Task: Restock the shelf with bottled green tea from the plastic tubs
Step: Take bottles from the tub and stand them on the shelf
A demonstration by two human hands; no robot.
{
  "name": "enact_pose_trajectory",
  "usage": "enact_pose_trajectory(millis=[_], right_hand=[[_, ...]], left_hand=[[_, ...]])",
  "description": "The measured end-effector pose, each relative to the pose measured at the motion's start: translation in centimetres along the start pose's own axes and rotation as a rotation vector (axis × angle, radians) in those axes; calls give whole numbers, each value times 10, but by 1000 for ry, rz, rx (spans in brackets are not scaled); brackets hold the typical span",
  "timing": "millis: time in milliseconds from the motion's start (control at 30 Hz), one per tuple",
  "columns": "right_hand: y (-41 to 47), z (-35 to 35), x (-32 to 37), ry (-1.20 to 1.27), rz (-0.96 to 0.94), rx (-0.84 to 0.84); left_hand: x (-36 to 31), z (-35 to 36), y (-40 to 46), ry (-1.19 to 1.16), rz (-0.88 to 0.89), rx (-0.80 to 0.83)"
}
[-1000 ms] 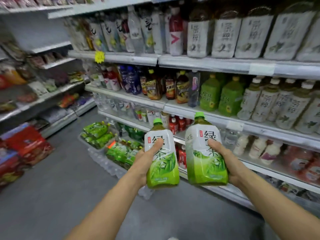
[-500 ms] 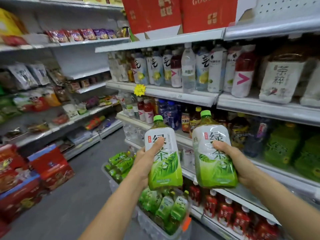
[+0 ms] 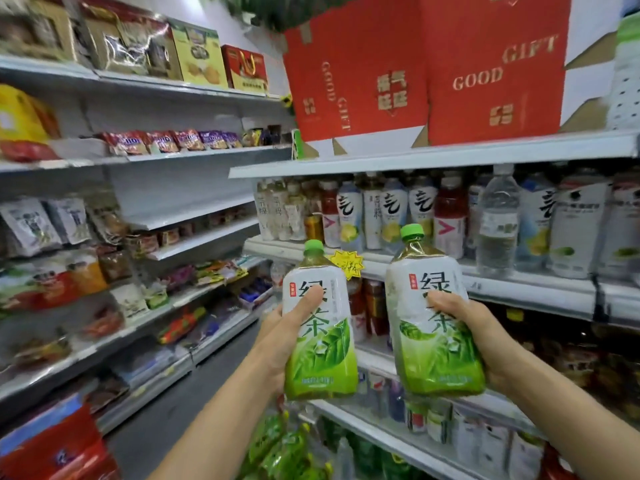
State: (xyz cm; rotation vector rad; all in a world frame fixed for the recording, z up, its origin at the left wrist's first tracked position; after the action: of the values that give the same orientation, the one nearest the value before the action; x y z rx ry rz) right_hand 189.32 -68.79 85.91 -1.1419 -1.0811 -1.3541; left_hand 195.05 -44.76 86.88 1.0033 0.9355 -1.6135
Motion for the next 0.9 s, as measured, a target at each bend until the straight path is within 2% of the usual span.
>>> enact_pose_trajectory(millis=[167,367,500,900], right_hand=[[56,52,44,2,-110,-110],[121,75,118,-61,-304,-195],[169,81,158,-108,-363,-248],[305,105,235,-205,-585,-607]], left_hand=[[-77,-29,70,8,73,114],[-143,-30,139,1,162,204],[-171,-32,171,-50,217,227],[-234,-47,273,-73,278,271]])
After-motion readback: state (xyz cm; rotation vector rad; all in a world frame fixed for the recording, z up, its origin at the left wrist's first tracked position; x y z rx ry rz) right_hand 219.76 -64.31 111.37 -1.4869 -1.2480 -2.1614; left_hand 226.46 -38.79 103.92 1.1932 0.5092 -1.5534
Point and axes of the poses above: each hand's wrist, its own y-axis towards the middle knuckle, its own z-axis out of the palm, x = y × z, the point moved 5 cm from there along y, towards the middle knuckle, and after that the axes turned 8 degrees about -y, right-handed, at the moved point
